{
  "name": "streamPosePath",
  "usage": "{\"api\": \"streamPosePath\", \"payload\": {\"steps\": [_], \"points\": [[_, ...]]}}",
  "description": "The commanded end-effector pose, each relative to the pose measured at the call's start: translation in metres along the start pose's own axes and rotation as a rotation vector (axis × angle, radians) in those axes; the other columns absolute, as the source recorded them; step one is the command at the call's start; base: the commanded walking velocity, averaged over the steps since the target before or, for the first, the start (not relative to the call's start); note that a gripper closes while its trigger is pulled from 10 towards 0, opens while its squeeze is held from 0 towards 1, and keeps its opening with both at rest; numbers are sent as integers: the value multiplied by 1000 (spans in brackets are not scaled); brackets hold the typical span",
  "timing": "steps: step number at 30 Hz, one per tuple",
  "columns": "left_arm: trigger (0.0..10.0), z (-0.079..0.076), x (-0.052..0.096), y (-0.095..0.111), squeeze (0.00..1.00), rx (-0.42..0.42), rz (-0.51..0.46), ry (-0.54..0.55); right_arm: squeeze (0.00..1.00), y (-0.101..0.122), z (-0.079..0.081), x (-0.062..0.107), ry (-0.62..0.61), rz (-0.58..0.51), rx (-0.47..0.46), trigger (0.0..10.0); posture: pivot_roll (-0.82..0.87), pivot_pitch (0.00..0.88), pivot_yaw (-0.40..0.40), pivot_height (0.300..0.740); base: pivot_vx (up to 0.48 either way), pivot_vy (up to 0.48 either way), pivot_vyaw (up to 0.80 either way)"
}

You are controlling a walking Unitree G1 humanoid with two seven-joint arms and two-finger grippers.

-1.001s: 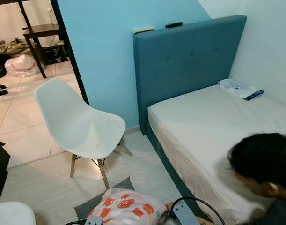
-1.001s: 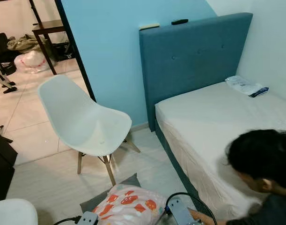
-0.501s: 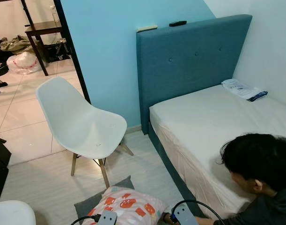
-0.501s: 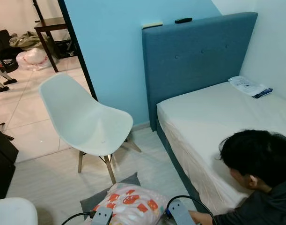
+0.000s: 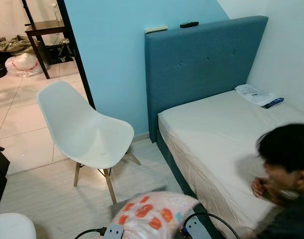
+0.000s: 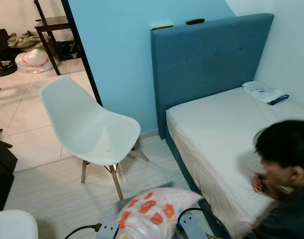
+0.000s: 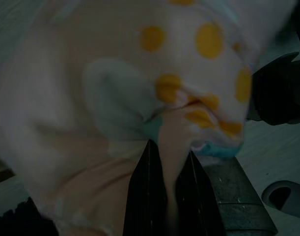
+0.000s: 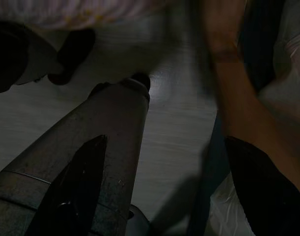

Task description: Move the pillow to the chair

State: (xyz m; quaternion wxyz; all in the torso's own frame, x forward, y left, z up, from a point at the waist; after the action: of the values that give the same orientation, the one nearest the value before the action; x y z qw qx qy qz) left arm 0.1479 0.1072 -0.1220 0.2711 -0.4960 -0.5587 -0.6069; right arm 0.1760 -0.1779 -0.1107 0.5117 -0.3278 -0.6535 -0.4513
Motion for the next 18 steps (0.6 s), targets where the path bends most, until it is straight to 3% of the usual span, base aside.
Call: {"api": "streamPosePath", "payload": {"steps": [1,8,11,18], "points": [[10000,-8,0,-13,0,-6,44,-43,0,-1,2,0,5,-1,7,10000,-67,25,-5,740,0,0,0],[10000,-7,0,-13,0,26,30,-32,0,-1,0,0,0,-6,0,10000,-70,25,-8,740,0,0,0],[10000,1,1,-4,0,102,-26,8,0,0,0,0,-1,-16,2,10000,-68,26,-12,740,0,0,0],[10000,11,2,1,0,121,-58,47,0,3,-1,0,-8,-31,-3,10000,-69,24,-14,740,0,0,0]]}}
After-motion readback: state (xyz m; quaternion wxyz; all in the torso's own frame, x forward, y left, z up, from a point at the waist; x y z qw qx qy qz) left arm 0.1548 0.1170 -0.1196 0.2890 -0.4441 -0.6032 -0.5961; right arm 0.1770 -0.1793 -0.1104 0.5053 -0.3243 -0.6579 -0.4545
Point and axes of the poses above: a point about 5 cm out from each wrist's last joint towards the gripper, its own x axis pointing back from the gripper into the wrist, its own y axis along the axis of the wrist's last joint, z = x × y, the point moved 2 cm from there along -x, pointing out of the wrist towards the gripper, and after that the axes turned 5 degrees about -x, right-handed, at the moved point
